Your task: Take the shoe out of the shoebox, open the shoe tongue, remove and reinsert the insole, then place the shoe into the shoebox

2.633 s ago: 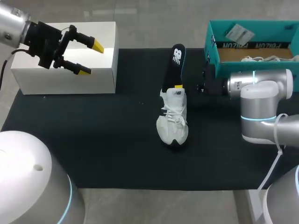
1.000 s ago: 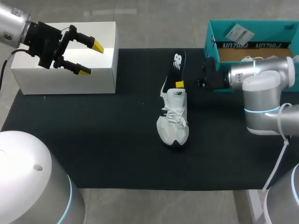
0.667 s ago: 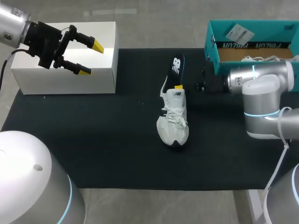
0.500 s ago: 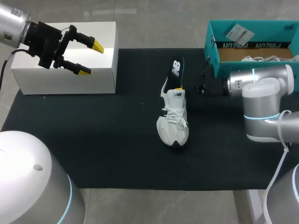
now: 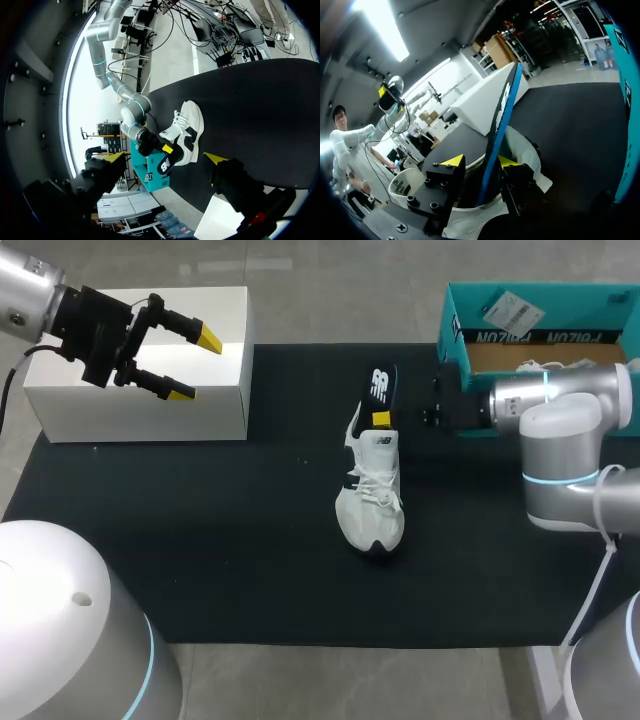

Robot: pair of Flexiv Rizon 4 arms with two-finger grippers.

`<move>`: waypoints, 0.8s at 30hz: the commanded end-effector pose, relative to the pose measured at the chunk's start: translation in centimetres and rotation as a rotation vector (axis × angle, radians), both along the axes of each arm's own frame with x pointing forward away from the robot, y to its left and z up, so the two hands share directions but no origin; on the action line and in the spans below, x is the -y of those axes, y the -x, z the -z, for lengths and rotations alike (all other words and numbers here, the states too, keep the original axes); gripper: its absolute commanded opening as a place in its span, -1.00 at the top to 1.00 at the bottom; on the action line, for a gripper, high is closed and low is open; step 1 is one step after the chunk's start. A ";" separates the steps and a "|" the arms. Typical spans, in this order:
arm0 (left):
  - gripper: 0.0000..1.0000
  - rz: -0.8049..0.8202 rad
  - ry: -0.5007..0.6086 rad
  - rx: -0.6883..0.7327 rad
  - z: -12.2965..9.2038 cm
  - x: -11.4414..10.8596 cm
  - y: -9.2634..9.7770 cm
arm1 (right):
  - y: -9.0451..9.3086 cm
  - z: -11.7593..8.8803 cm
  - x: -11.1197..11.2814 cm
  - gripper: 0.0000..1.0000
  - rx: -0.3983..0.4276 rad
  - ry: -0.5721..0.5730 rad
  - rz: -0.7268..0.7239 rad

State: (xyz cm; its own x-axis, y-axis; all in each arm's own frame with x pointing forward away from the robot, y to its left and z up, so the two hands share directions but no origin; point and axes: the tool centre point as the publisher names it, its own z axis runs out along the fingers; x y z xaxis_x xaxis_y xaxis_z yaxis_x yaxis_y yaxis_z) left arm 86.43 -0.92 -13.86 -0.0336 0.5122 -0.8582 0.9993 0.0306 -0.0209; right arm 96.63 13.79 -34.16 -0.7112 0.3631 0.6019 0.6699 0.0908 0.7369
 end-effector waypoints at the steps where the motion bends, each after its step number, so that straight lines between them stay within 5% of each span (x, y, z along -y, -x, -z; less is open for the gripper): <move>1: -1.00 0.001 -0.005 -0.001 0.0 0.0 0.0 | -1.4 -0.5 0.1 0.37 0.000 0.014 -0.023; 8: -1.00 0.001 -0.005 -0.001 0.0 0.0 0.0 | -2.3 -1.1 0.6 1.00 0.011 0.032 -0.027; 24: -1.00 0.001 -0.005 -0.001 0.0 0.0 0.0 | 0.7 2.1 -1.8 1.00 -0.111 0.007 -0.128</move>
